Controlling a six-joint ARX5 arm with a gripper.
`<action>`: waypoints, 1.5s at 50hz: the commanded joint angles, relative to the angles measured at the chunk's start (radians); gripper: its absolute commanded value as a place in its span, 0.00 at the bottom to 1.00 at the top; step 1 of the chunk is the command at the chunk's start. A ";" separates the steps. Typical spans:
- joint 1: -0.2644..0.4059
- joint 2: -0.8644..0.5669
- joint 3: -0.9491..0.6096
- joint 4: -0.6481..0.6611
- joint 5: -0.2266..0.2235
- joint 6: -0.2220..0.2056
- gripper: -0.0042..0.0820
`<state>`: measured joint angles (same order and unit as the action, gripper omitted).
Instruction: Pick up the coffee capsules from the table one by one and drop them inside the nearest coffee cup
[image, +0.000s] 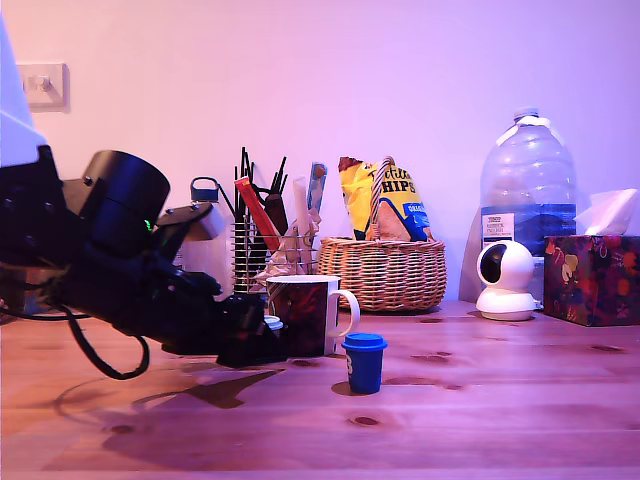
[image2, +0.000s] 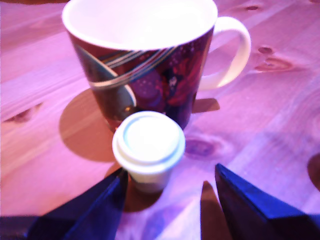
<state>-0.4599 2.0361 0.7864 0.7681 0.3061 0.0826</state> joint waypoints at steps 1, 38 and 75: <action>-0.006 0.026 0.010 0.007 0.000 -0.003 0.63; -0.004 0.014 0.013 -0.025 -0.022 0.000 0.28; 0.001 -0.391 0.013 -0.514 -0.026 -0.003 0.28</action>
<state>-0.4618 1.6505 0.8093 0.2584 0.2813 0.0822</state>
